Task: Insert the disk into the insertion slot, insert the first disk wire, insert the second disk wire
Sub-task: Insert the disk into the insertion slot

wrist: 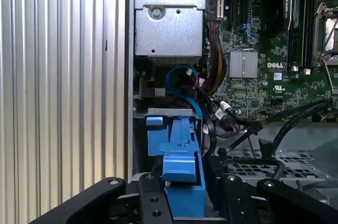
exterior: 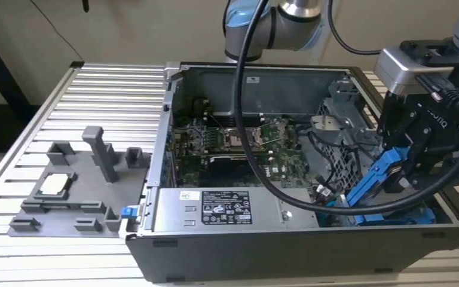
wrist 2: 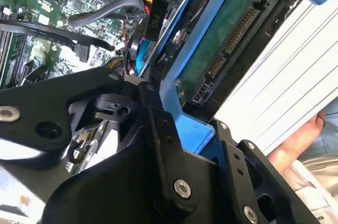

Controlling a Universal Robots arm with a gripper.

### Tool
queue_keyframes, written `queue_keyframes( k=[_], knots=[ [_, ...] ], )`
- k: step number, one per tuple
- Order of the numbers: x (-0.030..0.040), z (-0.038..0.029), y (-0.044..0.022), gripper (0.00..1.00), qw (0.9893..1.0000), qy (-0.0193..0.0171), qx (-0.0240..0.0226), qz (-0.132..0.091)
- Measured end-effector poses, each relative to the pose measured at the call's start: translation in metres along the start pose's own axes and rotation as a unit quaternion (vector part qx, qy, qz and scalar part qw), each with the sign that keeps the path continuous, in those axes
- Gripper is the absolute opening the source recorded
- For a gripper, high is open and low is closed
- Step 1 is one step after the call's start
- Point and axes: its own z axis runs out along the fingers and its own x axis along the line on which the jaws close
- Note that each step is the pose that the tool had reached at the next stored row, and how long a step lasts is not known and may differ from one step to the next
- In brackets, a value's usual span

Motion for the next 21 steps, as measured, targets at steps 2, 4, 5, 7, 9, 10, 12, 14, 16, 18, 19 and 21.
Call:
queue_keyframes(
  k=[2, 4, 5, 7, 9, 10, 12, 14, 16, 18, 19, 21],
  knots=[
    [0.0, 0.0001, 0.0, 0.35, 1.0, -0.0001, 0.0, 0.0],
    [-0.0001, 0.0001, 0.0, 0.32, 1.0, 0.0, 0.0, 0.0],
    [-0.0005, 0.0002, 0.0, 0.32, 1.0, 0.0, 0.0001, 0.0],
    [-0.0011, 0.0002, 0.0, 0.32, 1.0, -0.0002, 0.0002, 0.0],
    [-0.0025, 0.0001, 0.0, 0.32, 1.0, -0.0005, 0.0005, 0.001],
    [-0.0038, 0.0002, 0.0, 0.32, 1.0, -0.0006, 0.0006, 0.001],
    [-0.0053, 0.0003, 0.0001, 0.32, 1.0, -0.0007, 0.0007, 0.003],
    [-0.0053, 0.0003, 0.0001, 0.32, 1.0, -0.0007, 0.0007, 0.003],
    [-0.0054, 0.0002, 0.0001, 0.32, 1.0, -0.0006, 0.0007, 0.003],
    [-0.0055, 0.0002, 0.0001, 0.34, 1.0, -0.0007, 0.0007, 0.003],
    [-0.0055, 0.0002, 0.0001, 0.34, 1.0, -0.0006, 0.0007, 0.003],
    [-0.0055, -0.0007, 0.0002, 0.4, 1.0, -0.0005, 0.0007, 0.003]
  ],
)
